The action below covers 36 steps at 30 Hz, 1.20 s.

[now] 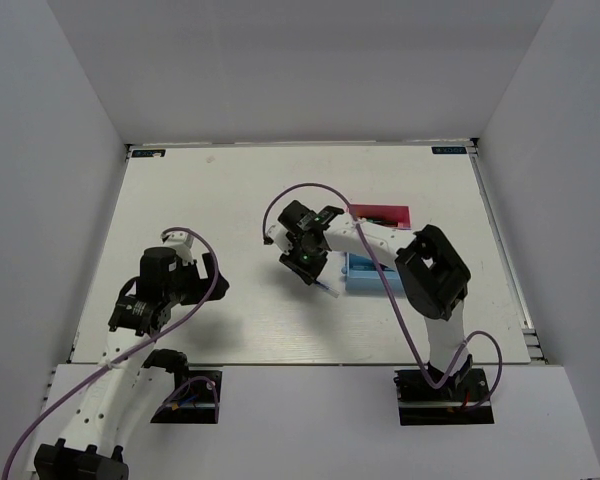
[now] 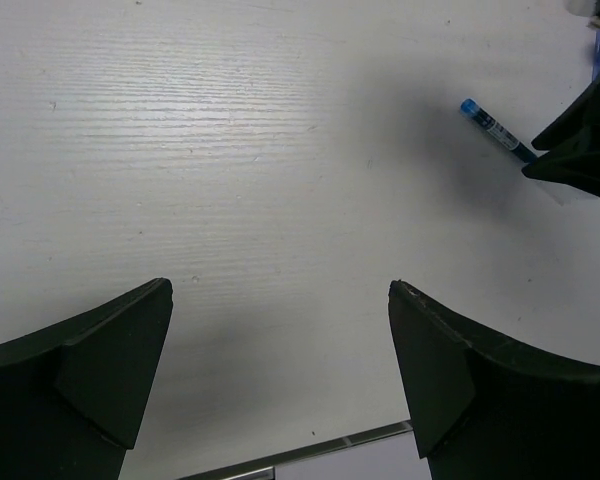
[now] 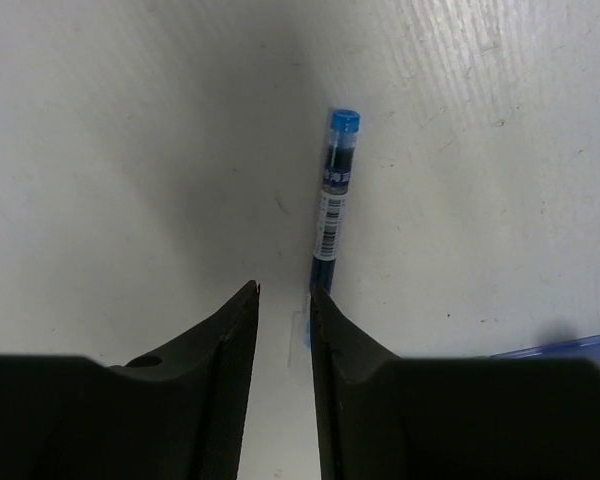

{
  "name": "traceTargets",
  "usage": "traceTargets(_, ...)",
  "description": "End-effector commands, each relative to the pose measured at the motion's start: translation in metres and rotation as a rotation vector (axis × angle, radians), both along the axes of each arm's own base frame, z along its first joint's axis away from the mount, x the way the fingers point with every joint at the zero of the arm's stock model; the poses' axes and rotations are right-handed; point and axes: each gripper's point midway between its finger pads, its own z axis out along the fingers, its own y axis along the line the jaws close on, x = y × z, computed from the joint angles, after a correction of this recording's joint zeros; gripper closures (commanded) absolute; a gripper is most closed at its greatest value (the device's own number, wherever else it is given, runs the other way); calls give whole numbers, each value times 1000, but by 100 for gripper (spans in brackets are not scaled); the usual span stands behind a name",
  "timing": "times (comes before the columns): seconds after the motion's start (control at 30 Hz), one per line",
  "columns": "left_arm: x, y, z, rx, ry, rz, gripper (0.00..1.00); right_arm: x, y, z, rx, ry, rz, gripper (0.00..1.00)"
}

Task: Sort the stationery into containers
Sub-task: Pick up the pen from the center of the board.

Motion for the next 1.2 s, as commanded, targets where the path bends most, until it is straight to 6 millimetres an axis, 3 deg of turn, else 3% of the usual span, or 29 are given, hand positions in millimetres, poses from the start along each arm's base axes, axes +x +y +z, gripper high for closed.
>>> traceTargets(0.0, 2, -3, 2, -14, -12, -20, 0, 11, 1, -4, -51, -35, -37, 68)
traceTargets(0.33, 1, -4, 4, -20, -28, -23, 0, 22, -10, -22, -126, -71, -44, 61)
traceTargets(0.47, 1, -4, 5, -20, -33, -28, 0, 16, -17, -33, -159, -46, -29, 61)
traceTargets(0.67, 2, -3, 8, -17, -49, -23, 0, 5, -33, -51, -216, -22, -16, 75)
traceTargets(0.8, 1, -3, 8, -13, -52, -24, 0, -4, -36, -54, -213, 23, -13, 100)
traceTargets(0.87, 1, -2, 7, -11, -51, -20, 0, -12, -32, -49, -184, 62, 11, 100)
traceTargets(0.97, 2, 0, 10, -7, -64, -11, 0, -30, -18, -24, -75, 124, 79, 100)
traceTargets(1.07, 1, 1, 9, -3, -63, -11, 0, -45, 0, 22, 85, 154, 156, 100)
traceTargets(1.1, 1, 0, 9, -4, -65, -13, 0, -50, 7, 54, 176, 135, 184, 100)
traceTargets(1.17, 2, 1, 9, -2, -64, -11, 0, -56, 13, 89, 269, 119, 228, 100)
